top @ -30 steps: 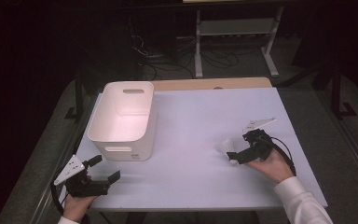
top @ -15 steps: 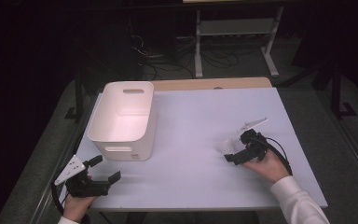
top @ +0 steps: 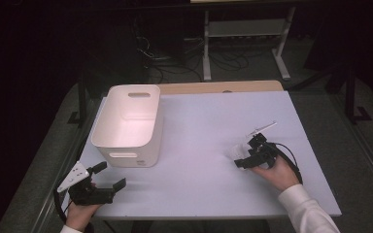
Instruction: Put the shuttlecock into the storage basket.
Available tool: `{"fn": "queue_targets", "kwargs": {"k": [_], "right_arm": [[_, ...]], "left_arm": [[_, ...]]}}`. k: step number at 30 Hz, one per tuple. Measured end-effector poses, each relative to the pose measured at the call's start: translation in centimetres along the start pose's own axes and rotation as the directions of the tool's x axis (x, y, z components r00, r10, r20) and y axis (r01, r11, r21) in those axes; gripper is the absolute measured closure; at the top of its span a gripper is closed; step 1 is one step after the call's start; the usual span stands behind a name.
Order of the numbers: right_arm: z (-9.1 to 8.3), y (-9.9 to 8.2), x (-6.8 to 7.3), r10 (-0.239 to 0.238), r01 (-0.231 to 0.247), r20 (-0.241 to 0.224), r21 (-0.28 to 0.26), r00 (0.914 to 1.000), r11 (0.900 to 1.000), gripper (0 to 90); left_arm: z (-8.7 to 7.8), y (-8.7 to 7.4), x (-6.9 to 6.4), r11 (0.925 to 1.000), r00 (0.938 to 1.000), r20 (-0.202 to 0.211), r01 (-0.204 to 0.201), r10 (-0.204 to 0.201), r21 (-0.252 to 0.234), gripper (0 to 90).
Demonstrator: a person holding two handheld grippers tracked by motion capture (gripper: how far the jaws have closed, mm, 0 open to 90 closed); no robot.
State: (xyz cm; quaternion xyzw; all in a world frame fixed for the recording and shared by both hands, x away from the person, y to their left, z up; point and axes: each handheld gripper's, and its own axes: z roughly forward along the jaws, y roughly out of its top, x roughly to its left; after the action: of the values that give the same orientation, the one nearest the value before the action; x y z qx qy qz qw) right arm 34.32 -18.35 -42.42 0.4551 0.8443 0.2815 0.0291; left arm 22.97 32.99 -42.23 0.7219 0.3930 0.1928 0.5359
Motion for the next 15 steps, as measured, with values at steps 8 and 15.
{"fn": "queue_targets", "kwargs": {"k": [8,15], "right_arm": [[0.32,0.08,0.46,0.016,-0.015,-0.011,0.029,0.9998,0.9995,44.7],[0.36,0.23,0.58,0.038,-0.038,0.015,0.036,0.9992,0.9986,63.0]], "left_arm": [[0.0,0.0,0.01,1.0,1.0,-0.001,-0.004,0.004,0.002,0.0],[0.02,0.0,0.01,1.0,1.0,0.0,-0.005,0.005,0.001,0.0]]}}
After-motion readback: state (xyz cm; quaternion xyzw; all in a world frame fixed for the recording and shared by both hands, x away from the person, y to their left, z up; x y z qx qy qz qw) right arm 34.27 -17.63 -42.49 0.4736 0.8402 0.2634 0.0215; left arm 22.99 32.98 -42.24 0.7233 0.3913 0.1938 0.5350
